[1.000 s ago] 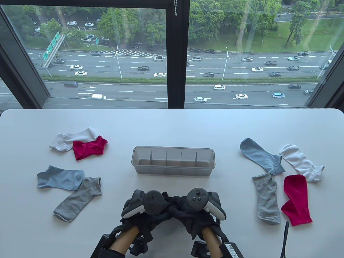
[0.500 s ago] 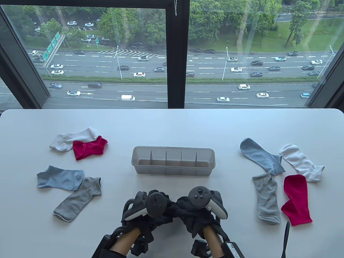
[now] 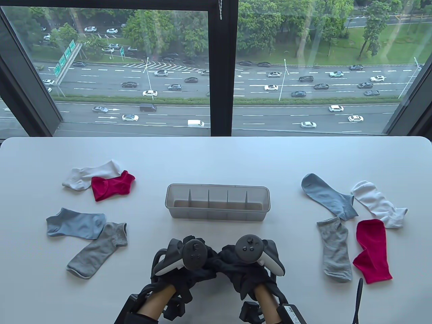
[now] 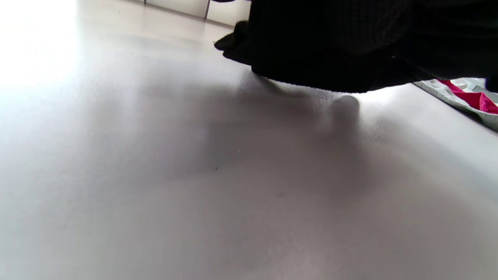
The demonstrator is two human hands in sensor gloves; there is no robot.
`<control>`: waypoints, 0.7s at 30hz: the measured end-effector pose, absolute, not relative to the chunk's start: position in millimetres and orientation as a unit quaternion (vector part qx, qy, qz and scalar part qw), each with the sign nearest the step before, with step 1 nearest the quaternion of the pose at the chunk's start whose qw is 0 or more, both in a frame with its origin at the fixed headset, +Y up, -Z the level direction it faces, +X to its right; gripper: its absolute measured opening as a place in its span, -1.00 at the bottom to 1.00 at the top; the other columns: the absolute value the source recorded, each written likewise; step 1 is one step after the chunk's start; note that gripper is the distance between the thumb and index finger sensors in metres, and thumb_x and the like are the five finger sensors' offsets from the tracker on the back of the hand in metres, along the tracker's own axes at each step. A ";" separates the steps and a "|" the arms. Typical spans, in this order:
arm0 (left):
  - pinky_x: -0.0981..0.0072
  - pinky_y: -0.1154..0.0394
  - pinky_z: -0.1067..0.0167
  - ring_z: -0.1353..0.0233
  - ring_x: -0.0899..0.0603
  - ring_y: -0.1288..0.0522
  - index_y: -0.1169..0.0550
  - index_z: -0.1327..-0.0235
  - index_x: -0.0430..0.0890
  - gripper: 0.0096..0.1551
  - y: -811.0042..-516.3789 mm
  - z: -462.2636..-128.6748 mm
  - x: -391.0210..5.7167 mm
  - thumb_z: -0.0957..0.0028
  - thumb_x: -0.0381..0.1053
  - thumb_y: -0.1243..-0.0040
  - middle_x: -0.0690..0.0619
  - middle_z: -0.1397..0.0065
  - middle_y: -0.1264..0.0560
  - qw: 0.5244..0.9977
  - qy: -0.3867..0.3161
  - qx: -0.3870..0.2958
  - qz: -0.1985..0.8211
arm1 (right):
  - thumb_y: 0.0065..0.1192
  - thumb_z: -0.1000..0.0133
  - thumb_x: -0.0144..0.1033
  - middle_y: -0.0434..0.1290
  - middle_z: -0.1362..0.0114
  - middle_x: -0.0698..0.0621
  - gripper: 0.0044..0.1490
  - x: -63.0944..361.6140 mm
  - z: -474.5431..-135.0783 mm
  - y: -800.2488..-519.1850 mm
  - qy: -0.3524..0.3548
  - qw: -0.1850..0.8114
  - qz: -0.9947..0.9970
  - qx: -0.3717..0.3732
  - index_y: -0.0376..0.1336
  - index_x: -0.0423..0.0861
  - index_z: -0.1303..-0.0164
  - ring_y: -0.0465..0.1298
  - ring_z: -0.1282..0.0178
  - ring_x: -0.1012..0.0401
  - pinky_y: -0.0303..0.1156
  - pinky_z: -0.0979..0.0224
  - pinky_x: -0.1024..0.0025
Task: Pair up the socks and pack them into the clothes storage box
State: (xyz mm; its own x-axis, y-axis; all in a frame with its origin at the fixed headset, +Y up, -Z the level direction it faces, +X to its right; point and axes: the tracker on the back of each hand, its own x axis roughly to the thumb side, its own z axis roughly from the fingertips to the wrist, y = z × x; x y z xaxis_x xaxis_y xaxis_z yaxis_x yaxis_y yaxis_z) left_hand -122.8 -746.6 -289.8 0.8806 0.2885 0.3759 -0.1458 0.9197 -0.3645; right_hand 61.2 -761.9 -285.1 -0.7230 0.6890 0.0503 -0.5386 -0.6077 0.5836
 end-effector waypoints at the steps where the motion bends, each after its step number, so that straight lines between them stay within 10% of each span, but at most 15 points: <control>1: -0.53 0.12 -0.45 -0.66 -0.50 0.04 -0.33 -0.31 -0.13 -0.35 -743.7 -289.3 -121.9 -0.08 0.18 -0.17 -0.29 -0.67 -0.10 0.956 -0.227 -0.149 0.115 | -0.20 -0.30 0.04 -0.18 -0.75 -0.28 -0.36 60.8 -285.4 -761.2 0.280 0.358 0.881 0.134 0.13 -0.11 -0.45 -0.34 -0.69 -0.25 -0.28 -0.60 -0.34; 4: -0.53 0.11 -0.45 -0.68 -0.47 0.00 -0.42 -0.29 -0.16 -0.41 -743.2 -289.1 -120.4 -0.12 0.14 -0.12 -0.25 -0.67 -0.18 0.951 -0.239 -0.162 0.112 | -0.13 -0.28 0.09 -0.26 -0.77 -0.30 -0.13 61.0 -283.9 -758.8 0.258 0.348 0.891 0.136 -0.19 -0.05 -0.71 -0.37 -0.68 -0.26 -0.29 -0.61 -0.34; 14: -0.54 0.13 -0.45 -0.67 -0.50 0.02 -0.37 -0.17 -0.16 -0.35 -751.2 -288.8 -112.3 -0.05 0.27 -0.12 -0.29 -0.67 -0.11 0.942 -0.243 -0.216 0.085 | -0.21 -0.30 0.01 -0.10 -0.74 -0.27 -0.32 58.2 -284.2 -755.7 0.269 0.350 0.885 0.149 0.12 -0.20 -0.45 -0.29 -0.70 -0.24 -0.25 -0.61 -0.32; 21: -0.54 0.12 -0.44 -0.66 -0.50 -0.02 -0.43 -0.13 -0.17 -0.47 -751.0 -289.7 -116.0 -0.13 0.19 -0.10 -0.28 -0.64 -0.19 0.934 -0.240 -0.237 0.117 | 0.01 -0.24 0.08 -0.13 -0.78 -0.25 -0.22 58.4 -282.9 -751.3 0.254 0.337 0.891 0.165 0.01 -0.05 -0.59 -0.26 -0.72 -0.25 -0.23 -0.61 -0.35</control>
State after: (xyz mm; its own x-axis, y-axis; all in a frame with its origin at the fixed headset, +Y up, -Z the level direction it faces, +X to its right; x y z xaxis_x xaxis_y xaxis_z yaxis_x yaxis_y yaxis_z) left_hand -116.0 -751.0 -289.7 0.8572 0.3319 0.3938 -0.1041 0.8606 -0.4986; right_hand 58.4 -751.3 -282.9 -0.7182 0.6851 0.1219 -0.5176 -0.6431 0.5644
